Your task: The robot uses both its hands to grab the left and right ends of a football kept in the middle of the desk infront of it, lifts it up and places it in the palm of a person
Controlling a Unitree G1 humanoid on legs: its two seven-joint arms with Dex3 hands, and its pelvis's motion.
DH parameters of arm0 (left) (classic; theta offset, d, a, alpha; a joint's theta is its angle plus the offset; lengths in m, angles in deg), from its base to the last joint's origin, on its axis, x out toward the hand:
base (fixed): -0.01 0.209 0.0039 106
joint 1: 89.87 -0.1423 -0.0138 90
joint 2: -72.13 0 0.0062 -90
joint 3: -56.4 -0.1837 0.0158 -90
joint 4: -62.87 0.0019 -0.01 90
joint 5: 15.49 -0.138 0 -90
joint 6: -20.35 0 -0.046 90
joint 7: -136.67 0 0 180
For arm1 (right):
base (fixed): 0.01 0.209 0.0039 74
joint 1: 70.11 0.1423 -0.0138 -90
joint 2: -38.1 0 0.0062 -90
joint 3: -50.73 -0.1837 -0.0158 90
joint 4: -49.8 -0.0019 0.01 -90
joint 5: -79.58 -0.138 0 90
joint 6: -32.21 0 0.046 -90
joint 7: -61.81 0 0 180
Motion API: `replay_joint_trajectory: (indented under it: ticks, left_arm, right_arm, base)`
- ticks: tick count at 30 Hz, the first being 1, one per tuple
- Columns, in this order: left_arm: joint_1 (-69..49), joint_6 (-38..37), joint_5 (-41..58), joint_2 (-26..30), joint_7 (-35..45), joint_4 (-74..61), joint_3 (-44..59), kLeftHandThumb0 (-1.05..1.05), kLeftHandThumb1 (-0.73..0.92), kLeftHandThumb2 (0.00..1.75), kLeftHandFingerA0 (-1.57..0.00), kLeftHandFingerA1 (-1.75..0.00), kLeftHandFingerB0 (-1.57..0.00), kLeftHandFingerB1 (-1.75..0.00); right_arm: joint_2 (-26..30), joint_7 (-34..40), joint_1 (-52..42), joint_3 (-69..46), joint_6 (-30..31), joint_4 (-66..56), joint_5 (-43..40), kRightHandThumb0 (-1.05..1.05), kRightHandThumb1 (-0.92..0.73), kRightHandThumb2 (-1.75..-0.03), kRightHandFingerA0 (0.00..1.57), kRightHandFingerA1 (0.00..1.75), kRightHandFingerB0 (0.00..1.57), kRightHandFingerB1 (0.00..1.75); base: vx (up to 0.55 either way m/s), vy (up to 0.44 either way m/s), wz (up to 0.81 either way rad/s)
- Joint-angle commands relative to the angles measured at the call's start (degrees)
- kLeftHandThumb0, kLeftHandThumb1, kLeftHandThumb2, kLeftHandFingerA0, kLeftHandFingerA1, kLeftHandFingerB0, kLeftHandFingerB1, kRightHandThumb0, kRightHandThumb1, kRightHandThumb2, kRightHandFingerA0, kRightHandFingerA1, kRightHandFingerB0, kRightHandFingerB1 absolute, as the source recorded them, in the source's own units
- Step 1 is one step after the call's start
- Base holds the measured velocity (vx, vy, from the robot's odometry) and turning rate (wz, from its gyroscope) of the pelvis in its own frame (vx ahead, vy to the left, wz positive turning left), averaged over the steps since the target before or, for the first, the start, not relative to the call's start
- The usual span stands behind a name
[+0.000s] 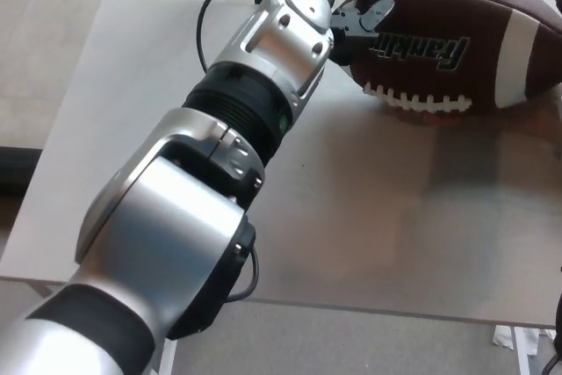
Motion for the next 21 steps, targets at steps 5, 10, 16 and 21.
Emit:
replay_joint_trajectory:
  ticks: [5, 10, 16, 21]
  left_arm:
    - [-2.92, 0.64, -1.24, 1.34, 0.58, -1.84, 1.16, -0.56, 0.83, 0.66, -0.55, -1.21, -0.43, -0.67]
    - [-3.48, 0.94, -1.23, 1.66, 0.13, -3.15, 2.05, -0.58, 0.83, 0.66, -0.71, -1.33, -0.4, -0.64]
    - [-3.54, 0.76, -1.11, 1.56, -0.81, -4.5, 2.61, -0.6, 0.65, 1.07, -0.74, -0.92, -0.29, -0.57]
    - [-5.1, 4.8, 4.59, 1.37, -3.8, -10.56, 10.14, -0.58, 0.64, 1.08, -0.82, -0.86, -0.26, -0.54]
  right_arm:
    - [3.98, -2.8, 1.93, 2.54, 0.93, -2.72, 0.52, -0.8, -0.81, -0.65, 0.73, 0.55, 0.58, 0.38]
    - [7.14, -4.55, 4.88, 5.15, 4.79, -10.23, 0.93, -0.83, -0.82, -0.65, 0.73, 0.6, 0.6, 0.39]
    - [10.74, -8.48, 5.01, 7.26, 9.18, -27.21, -0.53, -0.81, -0.85, -0.66, 0.72, 0.56, 0.53, 0.38]
    - [12.25, -9.59, -4.57, 5.93, 19.08, -58.71, -9.09, -0.82, -0.86, -0.67, 0.7, 0.64, 0.55, 0.37]
  base:
    - [0.0, 0.0, 0.0]
    - [0.0, 0.0, 0.0]
    - [0.0, 0.0, 0.0]
    - [0.0, 0.0, 0.0]
